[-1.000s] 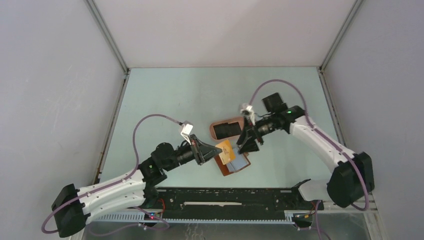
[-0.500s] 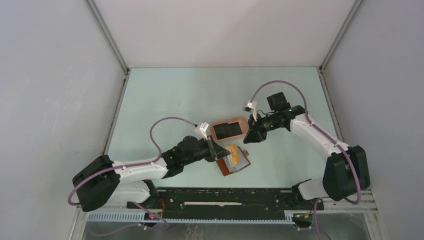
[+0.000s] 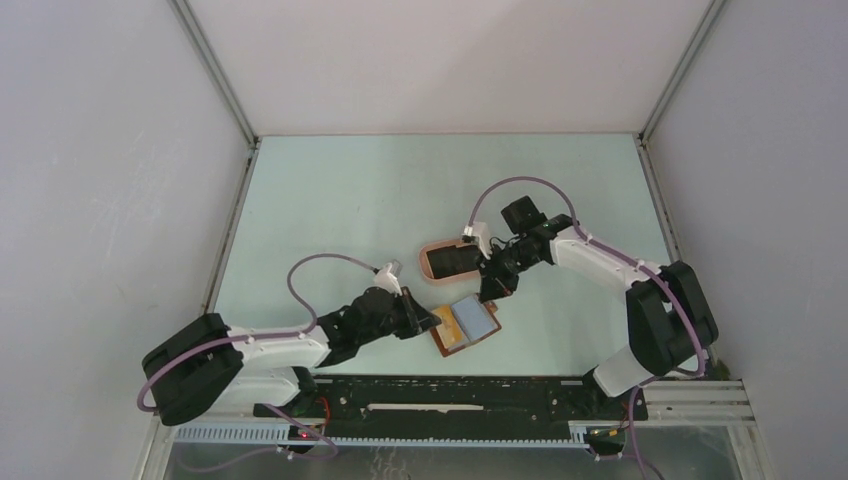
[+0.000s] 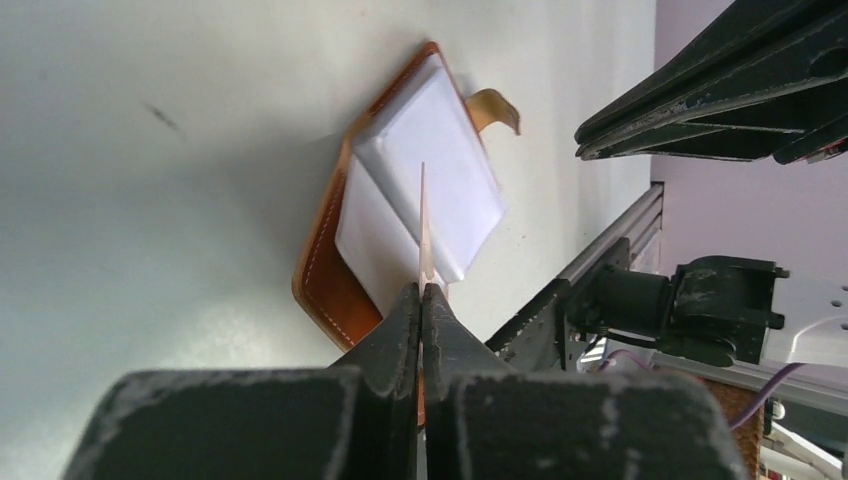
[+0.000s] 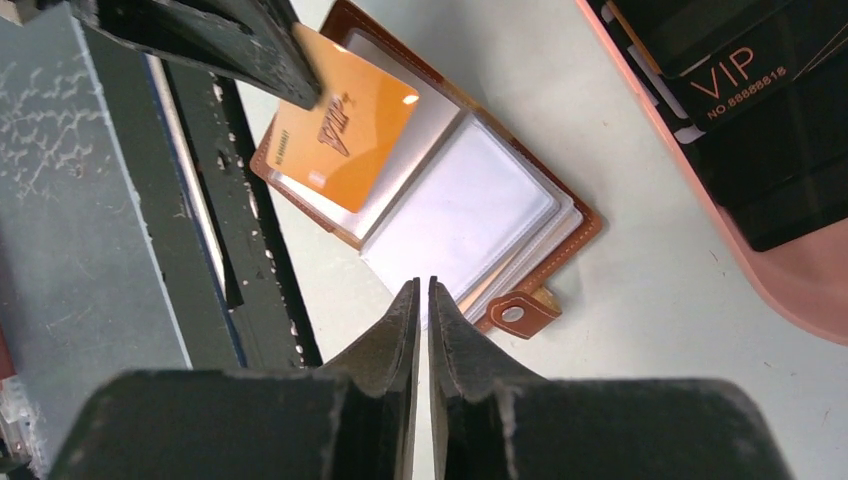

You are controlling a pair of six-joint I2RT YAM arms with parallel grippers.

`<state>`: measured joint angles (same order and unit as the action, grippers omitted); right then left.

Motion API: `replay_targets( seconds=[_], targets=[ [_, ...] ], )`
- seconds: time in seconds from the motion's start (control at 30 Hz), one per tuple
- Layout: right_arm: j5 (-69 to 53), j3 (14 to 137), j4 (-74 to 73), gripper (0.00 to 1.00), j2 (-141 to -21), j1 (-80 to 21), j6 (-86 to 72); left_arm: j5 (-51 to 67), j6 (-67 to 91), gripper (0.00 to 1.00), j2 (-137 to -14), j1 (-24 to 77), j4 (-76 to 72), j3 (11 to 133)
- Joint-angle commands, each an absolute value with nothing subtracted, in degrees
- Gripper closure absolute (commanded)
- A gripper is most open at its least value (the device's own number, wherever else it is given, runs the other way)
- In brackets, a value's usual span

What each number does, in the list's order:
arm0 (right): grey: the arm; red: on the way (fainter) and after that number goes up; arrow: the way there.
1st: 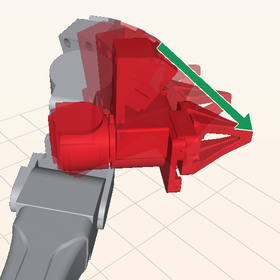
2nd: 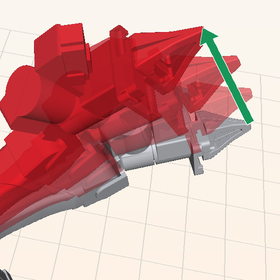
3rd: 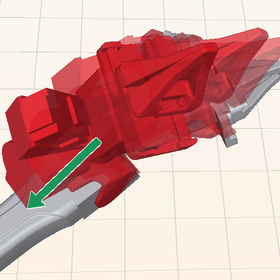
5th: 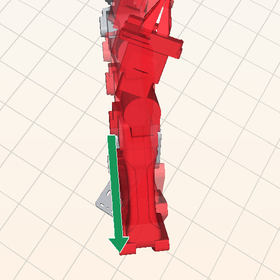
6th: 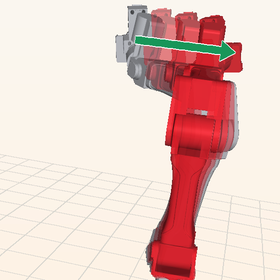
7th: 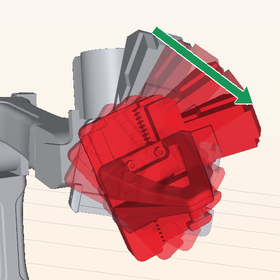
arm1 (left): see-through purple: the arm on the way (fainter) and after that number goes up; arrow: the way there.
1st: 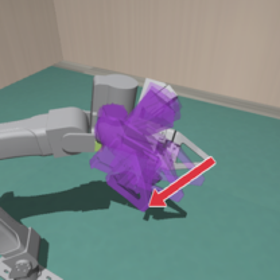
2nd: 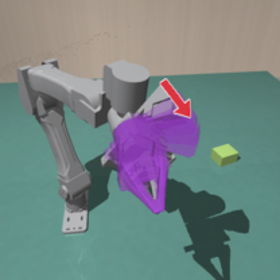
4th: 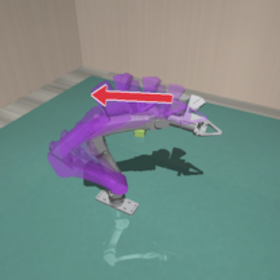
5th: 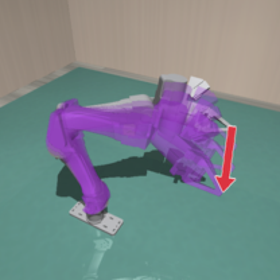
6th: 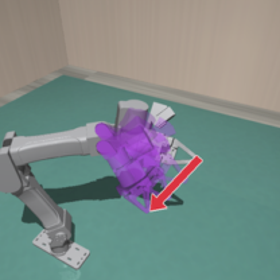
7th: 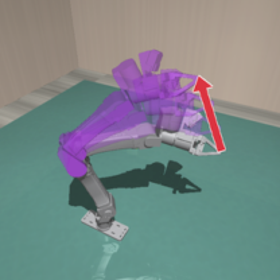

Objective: Put the credit cards into the card holder
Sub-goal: Insert the credit card into the card holder.

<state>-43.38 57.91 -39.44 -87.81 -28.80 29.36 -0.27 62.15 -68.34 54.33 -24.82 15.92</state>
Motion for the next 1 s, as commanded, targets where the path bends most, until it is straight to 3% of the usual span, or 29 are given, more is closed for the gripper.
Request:
replay_targets(
  seconds=[0.0, 0.97],
  targets=[
    [-40.1, 59.2, -39.5, 0.87, -90.2, -30.7, 29.6, -2.7, 64.2, 1.0, -65.9, 54.1, -24.5, 13.2],
    [-33.7, 60.5, -40.1, 0.88, -96.9, -33.8, 28.6, -12.7, 78.9, 1.0, -80.1, 58.0, -51.4, 7.4]
  ],
)
